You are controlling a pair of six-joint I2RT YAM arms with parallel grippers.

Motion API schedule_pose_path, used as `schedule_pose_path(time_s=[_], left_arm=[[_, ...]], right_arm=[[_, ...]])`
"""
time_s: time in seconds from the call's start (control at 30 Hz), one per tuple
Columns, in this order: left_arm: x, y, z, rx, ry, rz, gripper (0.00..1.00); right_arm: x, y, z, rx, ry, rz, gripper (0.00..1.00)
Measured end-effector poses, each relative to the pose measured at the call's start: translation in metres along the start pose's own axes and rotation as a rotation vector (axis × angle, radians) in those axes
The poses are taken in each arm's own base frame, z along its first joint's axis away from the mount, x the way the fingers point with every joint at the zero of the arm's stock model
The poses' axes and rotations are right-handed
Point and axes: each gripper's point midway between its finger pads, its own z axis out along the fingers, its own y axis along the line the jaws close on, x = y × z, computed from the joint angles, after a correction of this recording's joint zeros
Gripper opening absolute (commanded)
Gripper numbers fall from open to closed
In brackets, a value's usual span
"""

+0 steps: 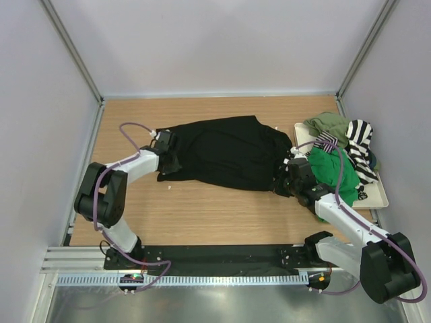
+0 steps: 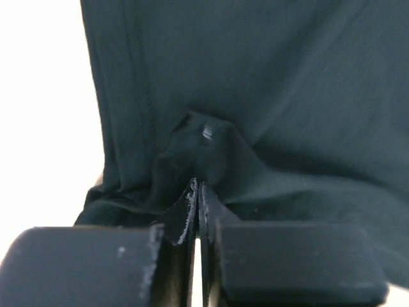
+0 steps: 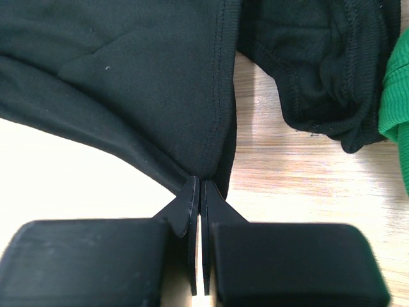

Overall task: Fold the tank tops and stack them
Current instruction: Flatten the tank top out

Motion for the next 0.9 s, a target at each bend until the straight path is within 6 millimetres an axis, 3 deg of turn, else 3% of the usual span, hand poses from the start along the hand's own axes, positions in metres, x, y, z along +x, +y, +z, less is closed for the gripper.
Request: schedule_pose_path(time_s=[0.17, 0.4, 0.43, 0.53, 0.63, 0.73, 0.9], left_arm=[[0.024, 0.016, -0.016, -0.007, 0.0, 0.004, 0.0], [0.019, 0.026, -0.07, 0.089, -0.169, -0.09, 0.0], [0.021, 0.027, -0.073, 0.099, -0.182, -0.104, 0.1], [0.034, 0.037, -0.076, 0.098, -0.193, -0.122, 0.7], [0.044, 0.049, -0.072, 0.054, -0.185, -0.139, 0.75], [0.037, 0.051, -0.07, 0.015, -0.185, -0.126, 0.74], [-0.011, 0.021, -0.069, 0.023, -0.21, -0.079, 0.72]], right_arm=[[-0.001, 0.0, 0.0, -0.001, -0.003, 0.0, 0.01], [0.001, -0.005, -0.001, 0.015, -0.019, 0.01, 0.01], [0.001, -0.006, -0.002, 0.022, -0.026, 0.017, 0.01], [0.0, -0.011, -0.004, 0.038, -0.048, 0.035, 0.01], [-0.002, -0.011, -0.005, 0.041, -0.064, 0.045, 0.01], [-0.002, -0.012, -0.005, 0.044, -0.065, 0.046, 0.01], [-0.002, -0.012, -0.004, 0.046, -0.062, 0.046, 0.01]])
